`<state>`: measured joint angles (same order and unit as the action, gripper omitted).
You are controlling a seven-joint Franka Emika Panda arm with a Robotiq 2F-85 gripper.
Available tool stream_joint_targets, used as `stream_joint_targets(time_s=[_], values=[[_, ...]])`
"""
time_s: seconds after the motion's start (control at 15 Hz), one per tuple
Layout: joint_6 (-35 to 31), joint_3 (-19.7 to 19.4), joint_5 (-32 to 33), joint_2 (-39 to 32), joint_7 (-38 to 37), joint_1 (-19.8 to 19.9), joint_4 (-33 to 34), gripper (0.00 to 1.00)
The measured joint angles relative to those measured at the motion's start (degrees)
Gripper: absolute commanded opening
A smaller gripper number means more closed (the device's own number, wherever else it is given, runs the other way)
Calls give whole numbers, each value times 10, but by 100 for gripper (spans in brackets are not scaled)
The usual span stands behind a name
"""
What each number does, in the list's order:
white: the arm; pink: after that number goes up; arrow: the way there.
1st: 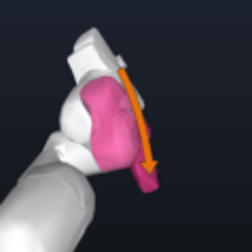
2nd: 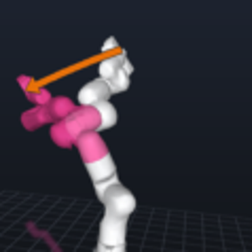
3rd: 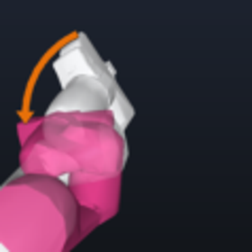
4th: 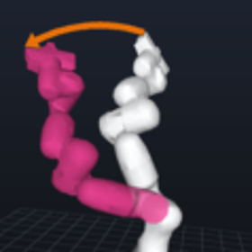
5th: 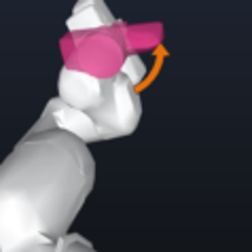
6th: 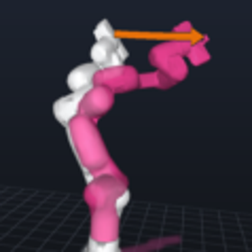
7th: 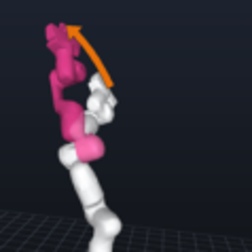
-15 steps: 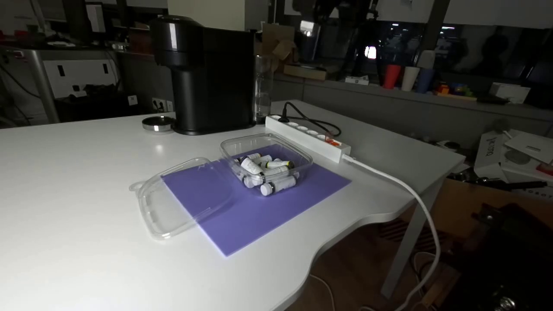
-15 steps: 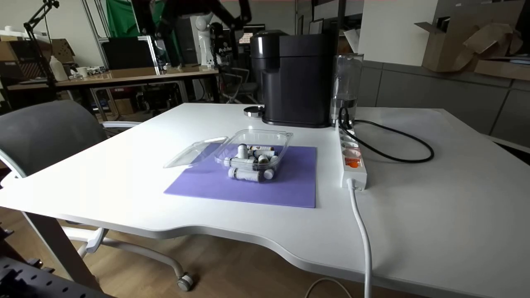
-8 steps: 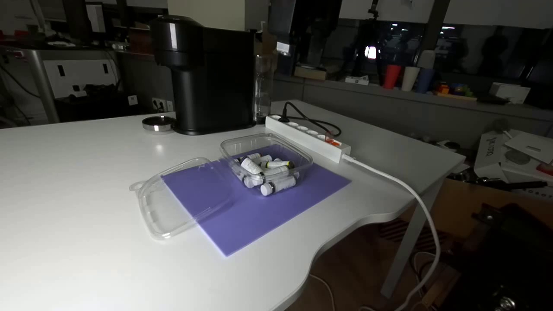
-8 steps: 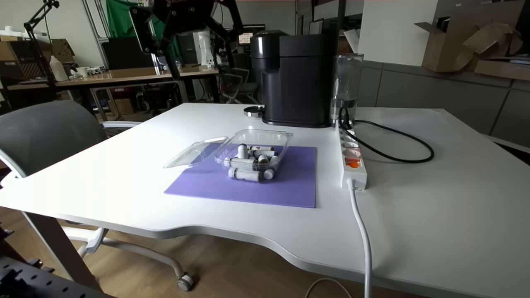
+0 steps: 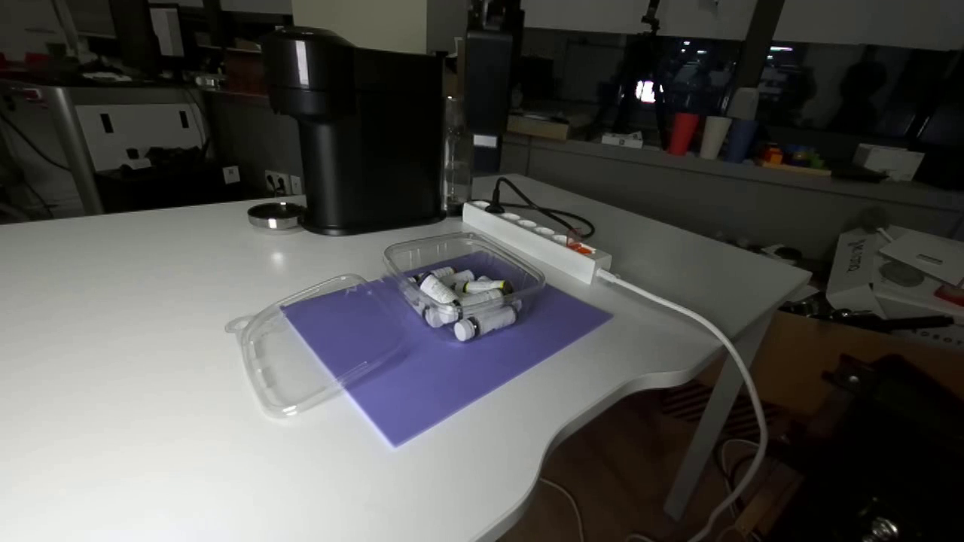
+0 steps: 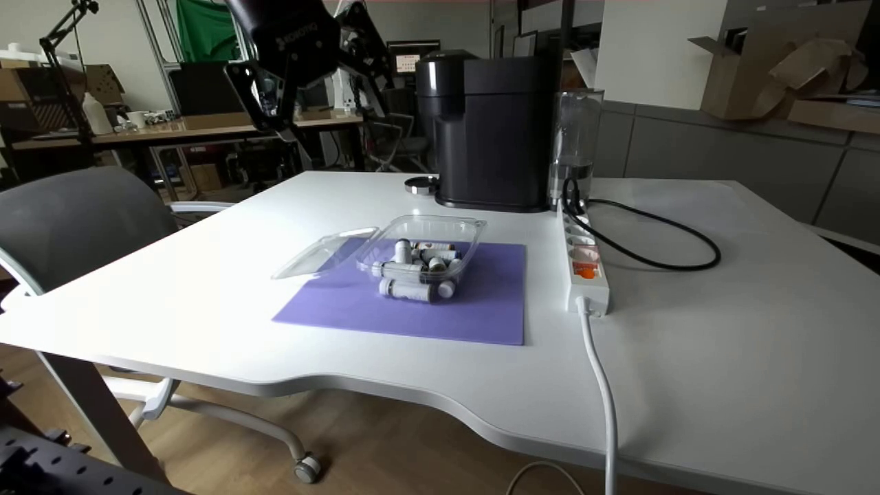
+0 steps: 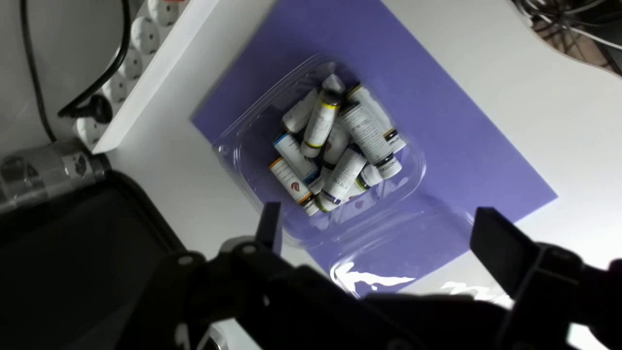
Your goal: Close the lid of the bowl
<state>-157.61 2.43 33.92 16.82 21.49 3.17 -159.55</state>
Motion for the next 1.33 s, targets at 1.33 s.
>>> stream_joint_targets(time_s=[1.33], values=[[-161, 125, 307, -114, -158, 112, 2, 100]])
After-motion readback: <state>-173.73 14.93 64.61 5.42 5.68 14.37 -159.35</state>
